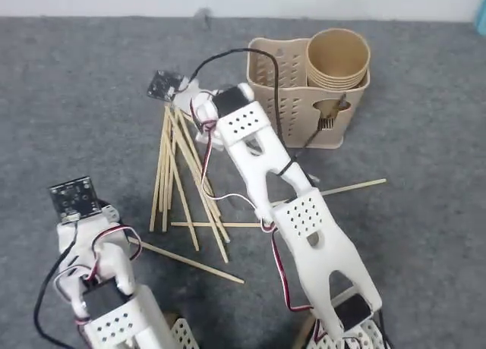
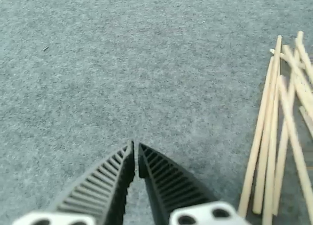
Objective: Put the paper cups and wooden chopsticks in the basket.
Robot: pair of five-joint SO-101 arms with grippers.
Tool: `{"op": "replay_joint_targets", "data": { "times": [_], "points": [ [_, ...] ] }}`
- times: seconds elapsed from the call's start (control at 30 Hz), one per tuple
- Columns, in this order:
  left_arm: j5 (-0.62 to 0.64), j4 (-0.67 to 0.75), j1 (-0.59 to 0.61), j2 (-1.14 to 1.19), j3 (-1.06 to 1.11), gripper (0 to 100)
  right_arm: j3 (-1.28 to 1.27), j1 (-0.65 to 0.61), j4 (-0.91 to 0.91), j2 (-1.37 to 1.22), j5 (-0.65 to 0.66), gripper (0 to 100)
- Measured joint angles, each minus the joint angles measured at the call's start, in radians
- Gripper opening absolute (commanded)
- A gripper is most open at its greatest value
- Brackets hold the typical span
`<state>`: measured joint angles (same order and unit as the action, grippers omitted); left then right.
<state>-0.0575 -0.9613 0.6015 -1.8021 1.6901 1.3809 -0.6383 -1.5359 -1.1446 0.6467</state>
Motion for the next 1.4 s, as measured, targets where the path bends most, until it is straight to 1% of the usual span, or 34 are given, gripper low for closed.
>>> {"op": "replay_joint_targets", "data": {
  "times": [0.13, 0.2, 0.4, 0.6, 0.9, 1.0, 1.2, 1.4],
  "points": [
    [0.000, 0.000, -0.002, 0.000, 0.000, 2, 0.190, -0.005, -0.146, 0.000, 0.000, 0.8],
    [0.000, 0.000, -0.002, 0.000, 0.000, 2, 0.229, -0.015, -0.204, 0.002, 0.000, 0.8],
    [0.000, 0.000, 0.002, 0.000, 0.000, 2, 0.230, -0.018, -0.221, 0.002, -0.003, 0.8],
    [0.000, 0.000, -0.002, 0.000, 0.000, 2, 0.245, -0.021, -0.221, 0.049, -0.103, 0.8],
    [0.000, 0.000, -0.002, 0.000, 0.000, 2, 0.247, -0.020, -0.221, 0.328, -0.308, 0.8],
    [0.000, 0.000, -0.002, 0.000, 0.000, 2, 0.247, -0.020, -0.221, 0.417, -0.356, 0.8],
    [0.000, 0.000, 0.002, 0.000, 0.000, 2, 0.216, -0.020, -0.221, 0.601, -0.385, 0.8],
    [0.000, 0.000, -0.002, 0.000, 0.000, 2, -0.063, -0.017, -0.221, 0.873, -0.385, 0.8]
  ]
}}
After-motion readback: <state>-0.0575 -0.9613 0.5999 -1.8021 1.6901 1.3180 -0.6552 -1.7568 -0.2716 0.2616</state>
